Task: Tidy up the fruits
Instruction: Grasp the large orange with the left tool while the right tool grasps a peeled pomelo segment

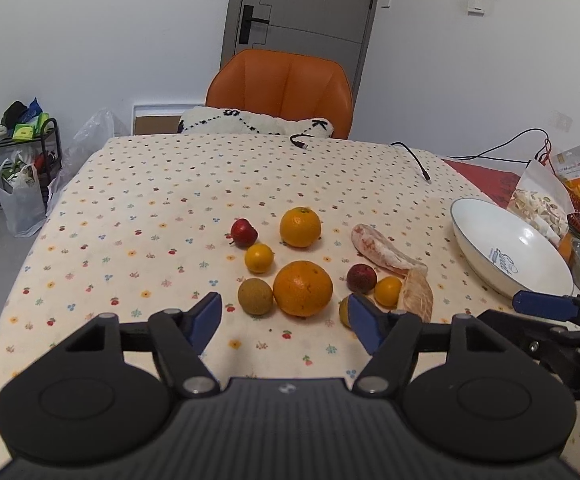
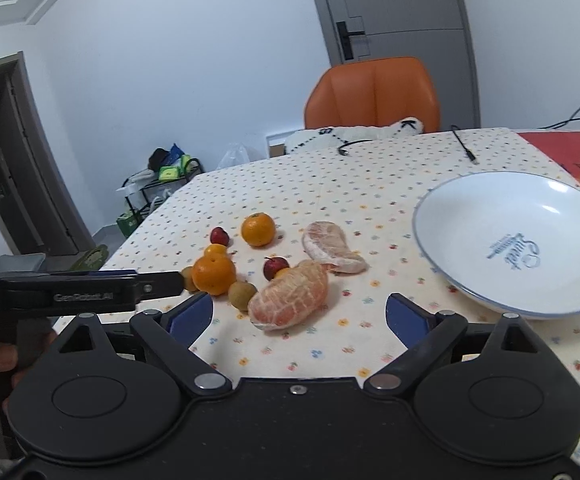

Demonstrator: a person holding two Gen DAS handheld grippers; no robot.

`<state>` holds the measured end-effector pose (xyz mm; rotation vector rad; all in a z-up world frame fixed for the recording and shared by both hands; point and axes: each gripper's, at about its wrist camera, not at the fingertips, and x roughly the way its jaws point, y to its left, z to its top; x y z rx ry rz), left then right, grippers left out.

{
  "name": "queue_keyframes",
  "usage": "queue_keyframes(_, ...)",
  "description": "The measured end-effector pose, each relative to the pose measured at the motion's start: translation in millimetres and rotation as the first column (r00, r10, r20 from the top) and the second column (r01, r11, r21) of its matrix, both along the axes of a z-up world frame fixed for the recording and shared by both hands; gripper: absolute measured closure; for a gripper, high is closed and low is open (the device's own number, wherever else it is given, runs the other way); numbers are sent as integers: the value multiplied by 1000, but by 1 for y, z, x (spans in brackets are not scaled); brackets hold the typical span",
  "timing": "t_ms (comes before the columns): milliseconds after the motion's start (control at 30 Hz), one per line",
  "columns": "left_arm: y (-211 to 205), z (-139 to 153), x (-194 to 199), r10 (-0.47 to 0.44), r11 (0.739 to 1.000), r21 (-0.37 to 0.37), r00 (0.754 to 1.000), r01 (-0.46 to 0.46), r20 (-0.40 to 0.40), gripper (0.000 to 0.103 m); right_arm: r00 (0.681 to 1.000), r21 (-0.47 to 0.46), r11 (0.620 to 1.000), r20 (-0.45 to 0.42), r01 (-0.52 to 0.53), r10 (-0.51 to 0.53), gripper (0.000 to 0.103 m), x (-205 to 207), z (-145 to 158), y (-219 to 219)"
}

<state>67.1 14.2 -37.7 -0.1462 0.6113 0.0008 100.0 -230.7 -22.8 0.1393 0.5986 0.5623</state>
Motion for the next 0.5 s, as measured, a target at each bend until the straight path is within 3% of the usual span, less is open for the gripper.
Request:
queue_keyframes(300, -3, -7, 20, -27, 1000, -11, 1000, 27, 8, 52, 999, 19, 1000, -52, 7, -6, 25, 19, -12, 17)
queue_keyframes(500, -5, -14, 28, -38, 999, -22, 999, 38, -1, 56, 996, 30, 999, -88, 13, -11, 27, 27, -19, 23)
